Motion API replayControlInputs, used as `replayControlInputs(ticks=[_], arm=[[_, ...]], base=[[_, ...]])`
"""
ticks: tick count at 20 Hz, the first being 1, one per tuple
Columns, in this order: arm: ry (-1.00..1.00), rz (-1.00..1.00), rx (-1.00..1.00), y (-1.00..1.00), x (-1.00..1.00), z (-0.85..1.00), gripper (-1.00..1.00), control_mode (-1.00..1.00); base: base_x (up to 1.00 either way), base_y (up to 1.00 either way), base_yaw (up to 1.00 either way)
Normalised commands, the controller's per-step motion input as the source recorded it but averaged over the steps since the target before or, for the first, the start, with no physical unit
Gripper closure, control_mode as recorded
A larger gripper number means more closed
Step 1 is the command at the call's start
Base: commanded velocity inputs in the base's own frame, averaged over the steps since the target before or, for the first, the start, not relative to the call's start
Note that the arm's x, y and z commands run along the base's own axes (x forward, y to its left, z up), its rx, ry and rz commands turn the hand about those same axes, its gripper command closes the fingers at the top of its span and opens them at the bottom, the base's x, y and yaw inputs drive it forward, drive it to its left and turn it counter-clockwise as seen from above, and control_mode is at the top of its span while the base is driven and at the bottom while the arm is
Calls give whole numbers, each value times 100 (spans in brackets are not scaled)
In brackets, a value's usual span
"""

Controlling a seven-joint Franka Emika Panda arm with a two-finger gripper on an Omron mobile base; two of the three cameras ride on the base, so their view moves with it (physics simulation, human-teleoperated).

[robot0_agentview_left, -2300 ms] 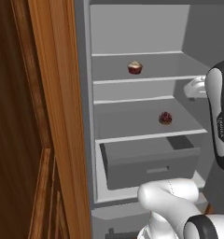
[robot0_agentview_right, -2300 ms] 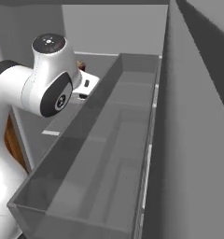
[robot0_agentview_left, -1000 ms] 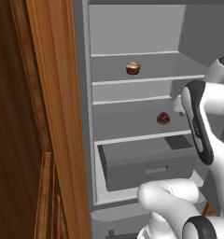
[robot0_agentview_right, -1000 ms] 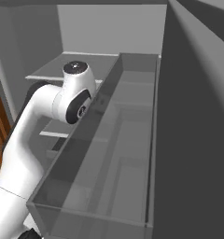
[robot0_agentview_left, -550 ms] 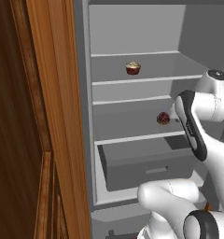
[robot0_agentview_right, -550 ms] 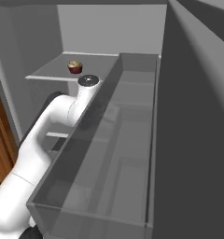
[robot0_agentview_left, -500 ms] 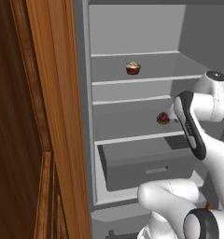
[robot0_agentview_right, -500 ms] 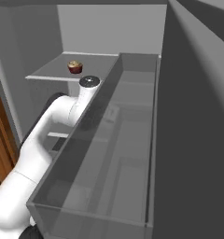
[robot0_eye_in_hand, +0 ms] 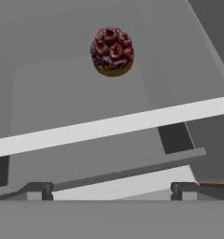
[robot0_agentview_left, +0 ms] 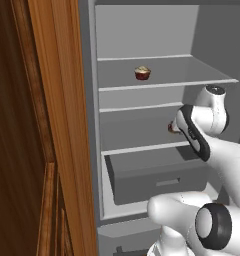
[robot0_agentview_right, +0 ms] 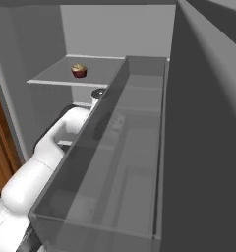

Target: Take the cupcake and cake from the fridge and place them on the empty tray on the dining counter.

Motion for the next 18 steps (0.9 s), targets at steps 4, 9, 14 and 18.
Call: replayControlInputs(ticks=[4,9,14,18], arm=[[5,0,0,-5,33,-32,-100,-100],[4,0,0,-14,41,-26,-100,-100],[1,0,0,-11,36,-12,-100,-100],[0,0,0,-2,42,-9,-100,-100]], base=[[0,0,0],[0,0,0],[0,0,0],[0,0,0]])
